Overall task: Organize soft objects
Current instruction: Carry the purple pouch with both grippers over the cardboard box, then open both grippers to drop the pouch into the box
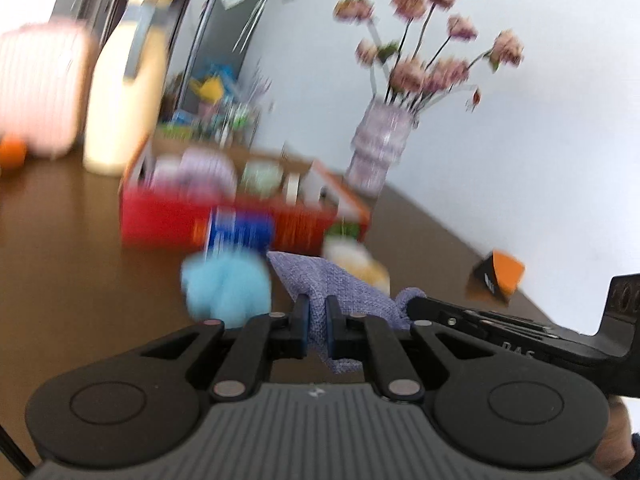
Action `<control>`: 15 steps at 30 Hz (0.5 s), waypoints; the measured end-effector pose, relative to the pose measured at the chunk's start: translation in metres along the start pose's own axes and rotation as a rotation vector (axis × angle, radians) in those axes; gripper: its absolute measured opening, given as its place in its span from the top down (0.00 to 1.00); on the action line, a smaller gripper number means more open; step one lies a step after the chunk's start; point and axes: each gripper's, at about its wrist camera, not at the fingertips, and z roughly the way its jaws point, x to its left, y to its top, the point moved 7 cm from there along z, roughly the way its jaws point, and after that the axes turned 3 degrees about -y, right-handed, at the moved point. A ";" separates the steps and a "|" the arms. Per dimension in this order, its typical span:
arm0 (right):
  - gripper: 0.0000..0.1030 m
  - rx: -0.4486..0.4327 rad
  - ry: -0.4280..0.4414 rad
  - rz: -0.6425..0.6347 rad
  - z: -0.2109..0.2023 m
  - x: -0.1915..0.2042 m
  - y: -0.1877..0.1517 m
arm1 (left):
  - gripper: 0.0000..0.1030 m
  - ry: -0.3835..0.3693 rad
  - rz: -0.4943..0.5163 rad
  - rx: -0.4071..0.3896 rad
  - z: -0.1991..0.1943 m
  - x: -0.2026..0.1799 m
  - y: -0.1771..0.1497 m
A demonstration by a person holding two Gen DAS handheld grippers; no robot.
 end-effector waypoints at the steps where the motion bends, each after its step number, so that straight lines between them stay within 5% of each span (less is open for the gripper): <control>1: 0.96 -0.025 0.007 -0.011 0.002 -0.001 0.016 | 0.92 -0.003 0.020 -0.014 0.005 0.000 0.014; 7: 0.96 -0.128 -0.007 -0.144 0.056 -0.007 0.127 | 0.92 0.043 0.015 0.016 0.092 0.035 0.102; 15: 0.96 0.021 -0.129 -0.223 0.205 -0.044 0.199 | 0.92 0.132 -0.121 0.182 0.227 0.085 0.136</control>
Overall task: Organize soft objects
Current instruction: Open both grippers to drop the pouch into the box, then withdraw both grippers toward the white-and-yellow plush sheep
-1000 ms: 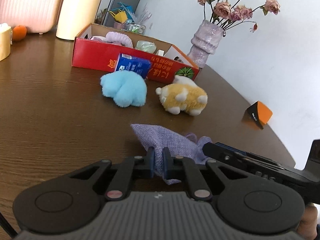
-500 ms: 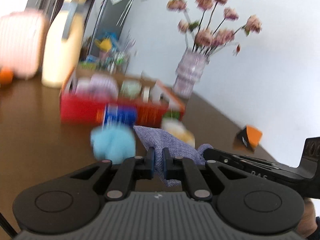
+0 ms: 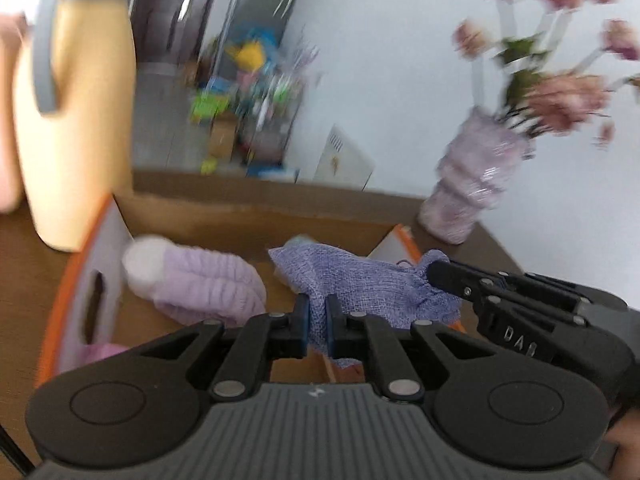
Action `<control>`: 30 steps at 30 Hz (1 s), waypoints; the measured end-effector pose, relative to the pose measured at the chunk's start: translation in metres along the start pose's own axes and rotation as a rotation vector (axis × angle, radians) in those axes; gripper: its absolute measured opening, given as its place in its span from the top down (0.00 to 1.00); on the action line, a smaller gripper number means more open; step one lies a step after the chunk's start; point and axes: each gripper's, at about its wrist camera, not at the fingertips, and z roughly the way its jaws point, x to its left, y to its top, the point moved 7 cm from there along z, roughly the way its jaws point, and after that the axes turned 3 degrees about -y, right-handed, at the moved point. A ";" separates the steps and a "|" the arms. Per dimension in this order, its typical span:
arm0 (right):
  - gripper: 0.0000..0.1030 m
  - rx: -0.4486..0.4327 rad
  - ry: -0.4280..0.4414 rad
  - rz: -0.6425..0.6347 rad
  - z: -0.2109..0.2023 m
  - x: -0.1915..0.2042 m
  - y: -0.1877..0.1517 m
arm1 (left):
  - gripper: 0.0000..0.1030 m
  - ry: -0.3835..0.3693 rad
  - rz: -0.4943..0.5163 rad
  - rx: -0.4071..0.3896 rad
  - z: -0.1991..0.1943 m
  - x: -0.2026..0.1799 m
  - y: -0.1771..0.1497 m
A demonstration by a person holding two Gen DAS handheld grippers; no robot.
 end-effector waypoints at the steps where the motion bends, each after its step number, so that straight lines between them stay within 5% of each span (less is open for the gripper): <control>1: 0.96 0.029 -0.017 0.001 0.016 -0.005 0.000 | 0.91 0.007 -0.009 0.032 0.015 0.002 -0.001; 4: 0.92 0.101 -0.089 -0.025 0.055 -0.018 -0.007 | 0.82 0.069 -0.020 0.100 0.052 0.008 -0.005; 6: 0.84 0.124 -0.148 -0.040 0.073 -0.026 -0.015 | 0.62 0.047 -0.013 0.099 0.053 0.011 -0.007; 8: 0.80 0.122 -0.185 -0.083 0.079 -0.026 -0.020 | 0.52 0.037 0.023 0.062 0.041 0.011 -0.006; 11: 0.64 0.076 -0.175 -0.077 0.068 -0.026 -0.016 | 0.50 0.064 0.124 0.006 0.015 0.004 -0.001; 13: 0.62 0.047 -0.165 -0.058 0.056 -0.027 -0.007 | 0.49 0.102 0.191 -0.033 -0.008 -0.002 0.002; 19: 0.40 -0.031 -0.117 -0.036 -0.007 -0.026 0.018 | 0.33 0.245 0.294 -0.170 -0.086 -0.006 0.002; 21: 0.40 -0.060 -0.103 -0.033 -0.035 -0.026 0.019 | 0.29 0.273 0.302 -0.215 -0.119 -0.002 -0.007; 25: 0.14 -0.133 -0.087 -0.034 -0.105 -0.022 0.013 | 0.24 0.351 0.320 -0.310 -0.193 0.008 -0.042; 30: 0.13 -0.222 -0.045 -0.051 -0.197 -0.005 -0.032 | 0.17 0.346 0.267 -0.378 -0.268 0.014 -0.110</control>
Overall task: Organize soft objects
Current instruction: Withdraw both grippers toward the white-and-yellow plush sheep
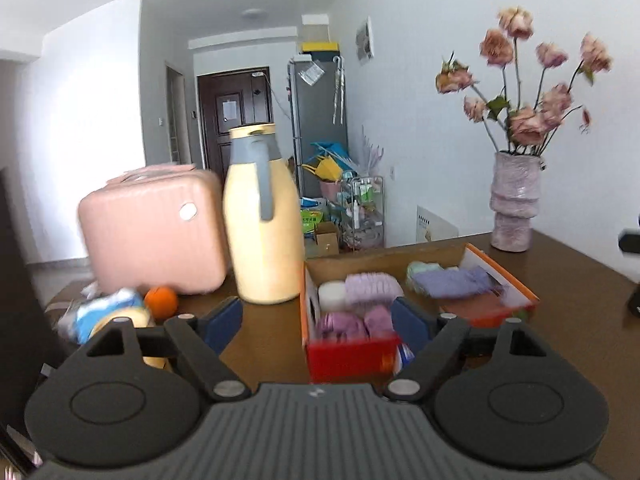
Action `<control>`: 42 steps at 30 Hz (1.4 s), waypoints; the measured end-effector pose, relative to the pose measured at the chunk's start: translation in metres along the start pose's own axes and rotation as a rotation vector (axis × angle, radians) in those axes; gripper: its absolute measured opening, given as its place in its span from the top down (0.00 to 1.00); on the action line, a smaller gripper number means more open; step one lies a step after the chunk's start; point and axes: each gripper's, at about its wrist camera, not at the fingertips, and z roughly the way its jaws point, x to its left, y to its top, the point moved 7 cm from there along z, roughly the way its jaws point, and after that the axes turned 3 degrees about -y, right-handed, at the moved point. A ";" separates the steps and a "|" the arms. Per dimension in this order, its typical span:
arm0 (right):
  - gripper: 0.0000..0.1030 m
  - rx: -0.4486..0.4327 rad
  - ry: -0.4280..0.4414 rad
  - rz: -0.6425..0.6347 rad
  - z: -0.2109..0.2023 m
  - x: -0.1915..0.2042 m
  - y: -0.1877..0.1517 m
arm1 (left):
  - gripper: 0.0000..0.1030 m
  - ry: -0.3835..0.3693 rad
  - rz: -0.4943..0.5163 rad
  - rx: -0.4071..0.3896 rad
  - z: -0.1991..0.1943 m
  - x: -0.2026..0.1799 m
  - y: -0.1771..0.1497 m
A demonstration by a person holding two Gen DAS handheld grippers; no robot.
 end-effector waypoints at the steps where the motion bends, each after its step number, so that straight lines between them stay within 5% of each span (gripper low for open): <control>1: 0.13 -0.012 0.000 -0.001 -0.019 0.005 -0.010 | 0.17 0.011 -0.021 -0.009 -0.015 0.002 -0.009; 8: 0.13 0.013 -0.008 0.067 -0.114 0.039 -0.089 | 0.09 0.018 -0.051 -0.027 -0.098 0.001 -0.073; 18: 0.13 0.085 -0.014 0.124 -0.171 0.080 -0.156 | 0.08 -0.036 -0.028 0.016 -0.131 -0.017 -0.122; 30: 0.13 0.116 -0.039 0.144 -0.158 0.072 -0.158 | 0.08 -0.055 -0.025 0.050 -0.105 -0.023 -0.120; 42: 0.13 0.216 -0.025 0.185 -0.061 0.065 -0.161 | 0.08 -0.105 -0.013 0.165 -0.012 -0.043 -0.126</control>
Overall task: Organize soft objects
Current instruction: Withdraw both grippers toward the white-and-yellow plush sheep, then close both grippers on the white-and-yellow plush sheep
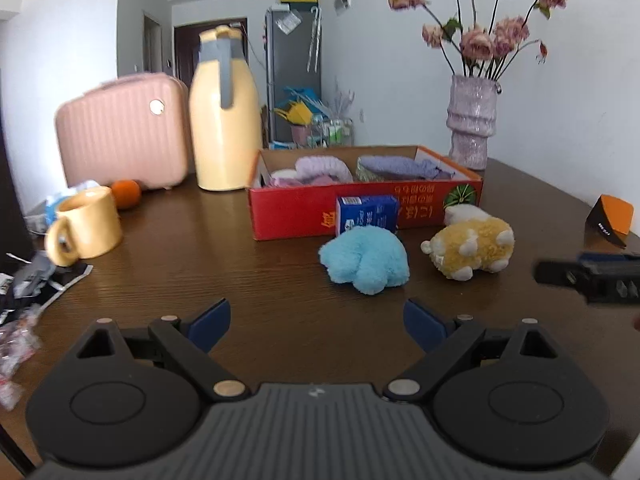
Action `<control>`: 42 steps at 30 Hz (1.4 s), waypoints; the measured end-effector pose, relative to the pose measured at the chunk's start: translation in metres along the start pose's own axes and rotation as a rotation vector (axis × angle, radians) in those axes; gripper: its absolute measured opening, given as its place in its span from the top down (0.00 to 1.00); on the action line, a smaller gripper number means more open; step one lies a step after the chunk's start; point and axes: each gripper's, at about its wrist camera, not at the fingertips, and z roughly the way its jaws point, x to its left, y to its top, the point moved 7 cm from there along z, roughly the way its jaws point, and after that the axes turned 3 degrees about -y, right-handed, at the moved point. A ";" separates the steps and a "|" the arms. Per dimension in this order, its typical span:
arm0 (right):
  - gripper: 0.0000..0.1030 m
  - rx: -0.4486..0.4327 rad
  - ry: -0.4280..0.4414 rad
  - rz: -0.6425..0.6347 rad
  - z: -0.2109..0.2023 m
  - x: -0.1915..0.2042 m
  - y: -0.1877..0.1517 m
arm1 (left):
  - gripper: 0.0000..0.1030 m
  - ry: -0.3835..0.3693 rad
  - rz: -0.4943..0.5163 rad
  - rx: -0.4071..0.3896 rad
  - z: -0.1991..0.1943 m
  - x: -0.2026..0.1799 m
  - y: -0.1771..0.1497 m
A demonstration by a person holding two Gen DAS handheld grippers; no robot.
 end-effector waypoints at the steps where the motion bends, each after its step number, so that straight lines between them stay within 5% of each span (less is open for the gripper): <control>1: 0.13 0.002 -0.002 0.015 0.012 -0.001 0.005 | 0.08 -0.004 0.000 0.009 0.007 -0.002 0.002; 9: 0.13 0.062 -0.056 0.160 0.117 -0.017 0.034 | 0.08 -0.024 -0.004 0.032 0.044 -0.004 0.010; 15: 0.31 0.092 0.044 0.293 0.150 -0.022 0.040 | 0.08 -0.005 -0.007 0.043 0.048 0.000 0.008; 17: 0.49 0.098 0.084 0.264 0.147 -0.019 0.037 | 0.08 -0.001 -0.017 0.042 0.045 0.001 0.008; 18: 0.50 0.112 0.110 0.259 0.146 -0.018 0.035 | 0.08 -0.001 -0.019 0.040 0.044 0.000 0.009; 28: 0.53 0.151 0.246 0.116 0.073 -0.005 0.004 | 0.07 -0.094 -0.005 0.043 0.035 -0.034 0.008; 33: 0.39 0.218 0.436 -0.055 0.019 0.005 -0.022 | 0.21 -0.118 0.054 0.086 0.039 -0.054 -0.008; 35: 0.32 0.188 0.384 -0.066 0.008 -0.003 -0.024 | 0.21 -0.151 0.080 0.106 0.035 -0.067 -0.017; 42: 0.32 0.006 0.085 0.052 -0.001 -0.046 -0.007 | 0.17 -0.301 0.143 0.127 0.012 -0.125 -0.034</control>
